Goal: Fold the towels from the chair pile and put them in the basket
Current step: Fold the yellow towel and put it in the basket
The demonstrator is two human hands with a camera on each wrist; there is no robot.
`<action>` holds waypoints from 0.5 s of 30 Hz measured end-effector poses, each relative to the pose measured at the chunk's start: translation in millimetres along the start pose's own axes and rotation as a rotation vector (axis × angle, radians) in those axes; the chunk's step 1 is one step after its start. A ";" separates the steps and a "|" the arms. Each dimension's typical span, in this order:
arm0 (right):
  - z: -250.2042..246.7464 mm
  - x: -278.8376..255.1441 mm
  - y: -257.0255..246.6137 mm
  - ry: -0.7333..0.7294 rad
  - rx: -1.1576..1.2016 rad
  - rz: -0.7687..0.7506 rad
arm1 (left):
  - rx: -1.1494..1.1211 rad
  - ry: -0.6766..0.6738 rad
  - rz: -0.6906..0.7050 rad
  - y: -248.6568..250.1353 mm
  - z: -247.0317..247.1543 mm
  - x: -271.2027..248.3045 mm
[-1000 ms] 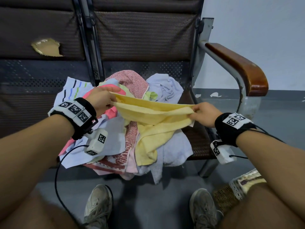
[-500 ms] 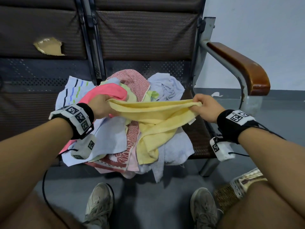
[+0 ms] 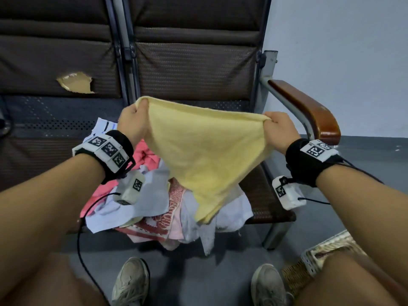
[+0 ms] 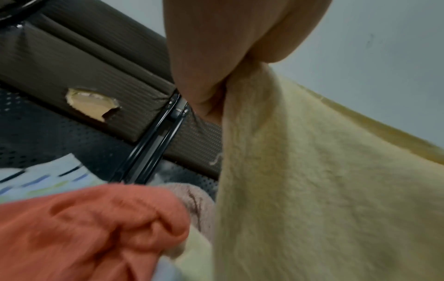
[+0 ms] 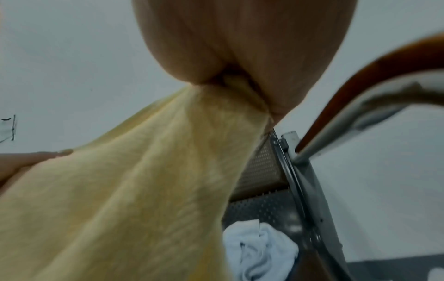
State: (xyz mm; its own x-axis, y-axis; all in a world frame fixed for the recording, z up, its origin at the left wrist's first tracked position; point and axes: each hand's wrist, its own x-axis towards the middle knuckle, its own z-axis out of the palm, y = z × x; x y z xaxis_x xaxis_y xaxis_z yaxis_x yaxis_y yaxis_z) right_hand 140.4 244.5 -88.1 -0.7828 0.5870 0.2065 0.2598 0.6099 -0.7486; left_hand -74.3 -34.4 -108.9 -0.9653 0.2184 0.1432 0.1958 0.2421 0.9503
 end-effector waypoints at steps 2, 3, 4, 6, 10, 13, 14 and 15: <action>-15.2 4.5 -19.5 0.024 0.075 0.018 | -0.011 -0.005 0.039 25.4 -5.7 1.6; -24.5 6.5 -28.6 0.023 0.084 0.028 | -0.009 -0.028 0.080 36.4 -8.7 3.3; -34.0 8.9 -37.0 0.009 0.089 0.040 | 0.001 -0.045 0.116 45.9 -12.4 5.2; -51.9 11.6 -51.4 -0.044 0.110 0.057 | 0.025 -0.039 0.126 61.9 -23.0 8.4; -74.0 12.0 -71.3 -0.054 0.216 0.125 | 0.025 -0.065 0.123 82.3 -38.7 11.9; -78.5 12.0 -86.0 -0.004 0.259 0.225 | -0.042 -0.080 0.013 95.4 -36.4 9.8; -79.4 12.2 -91.5 0.009 0.289 0.263 | -0.085 -0.102 -0.053 101.5 -33.2 7.5; -79.3 13.8 -95.7 0.018 0.333 0.301 | -0.134 -0.131 -0.115 107.6 -28.9 5.5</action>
State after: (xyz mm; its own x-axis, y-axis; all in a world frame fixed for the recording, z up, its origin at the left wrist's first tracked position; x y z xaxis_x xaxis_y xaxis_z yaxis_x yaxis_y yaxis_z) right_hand 149.6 236.4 36.4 -0.6894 0.7231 -0.0431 0.2761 0.2074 -0.9385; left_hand -63.5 -34.5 2.2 -0.9476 0.3195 0.0031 0.0528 0.1470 0.9877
